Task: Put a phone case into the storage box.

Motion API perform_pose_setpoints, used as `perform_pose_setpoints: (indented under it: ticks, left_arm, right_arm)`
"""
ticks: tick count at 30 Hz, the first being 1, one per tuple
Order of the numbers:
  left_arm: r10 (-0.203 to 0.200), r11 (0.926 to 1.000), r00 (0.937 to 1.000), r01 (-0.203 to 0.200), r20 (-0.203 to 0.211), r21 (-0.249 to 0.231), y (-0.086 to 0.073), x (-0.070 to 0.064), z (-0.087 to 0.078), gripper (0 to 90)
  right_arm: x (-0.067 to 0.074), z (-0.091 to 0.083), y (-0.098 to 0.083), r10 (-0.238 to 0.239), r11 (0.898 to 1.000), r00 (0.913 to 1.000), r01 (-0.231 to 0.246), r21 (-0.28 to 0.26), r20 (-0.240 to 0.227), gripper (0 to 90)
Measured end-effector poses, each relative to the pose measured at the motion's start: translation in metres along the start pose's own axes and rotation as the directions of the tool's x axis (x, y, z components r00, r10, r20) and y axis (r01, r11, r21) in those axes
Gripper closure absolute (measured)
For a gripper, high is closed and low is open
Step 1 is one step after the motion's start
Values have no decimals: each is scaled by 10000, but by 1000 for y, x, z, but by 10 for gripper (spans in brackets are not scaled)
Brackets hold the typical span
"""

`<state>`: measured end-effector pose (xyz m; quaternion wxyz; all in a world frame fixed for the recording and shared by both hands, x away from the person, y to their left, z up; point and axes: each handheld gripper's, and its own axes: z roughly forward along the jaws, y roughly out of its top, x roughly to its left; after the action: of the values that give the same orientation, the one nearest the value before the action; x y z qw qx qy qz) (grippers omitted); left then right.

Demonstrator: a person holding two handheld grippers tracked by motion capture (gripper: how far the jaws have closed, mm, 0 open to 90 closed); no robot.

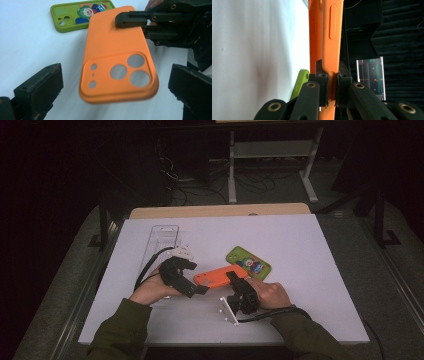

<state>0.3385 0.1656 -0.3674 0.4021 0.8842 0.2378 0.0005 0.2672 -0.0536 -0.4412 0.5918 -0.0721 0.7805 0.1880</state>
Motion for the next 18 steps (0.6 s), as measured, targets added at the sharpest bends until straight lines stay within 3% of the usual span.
perform_pose_setpoints:
  ticks: [2,10,12,14,18]
  left_arm:
    - [106,9999,9999,-106,-45,132,-1,2,-3,0]
    - [-107,9999,9997,109,-201,109,-5,6,-7,0]
    - [62,9998,9995,-56,-298,200,-5,8,-9,0]
    - [-141,9999,9995,144,-269,81,-5,8,-8,0]
    - [-40,9999,9994,45,-352,151,-5,9,-9,0]
  right_arm:
    - [-1,1,-1,200,9998,9998,-200,66,-54,823]
    - [-7,5,-9,1117,9927,9922,-1089,514,-556,822]
    - [-9,6,-10,1360,9898,9890,-1332,511,-580,822]
    - [-12,6,-10,1967,9798,9785,-1939,483,-625,822]
    - [-17,6,-11,2564,9660,9630,-2524,559,-825,822]
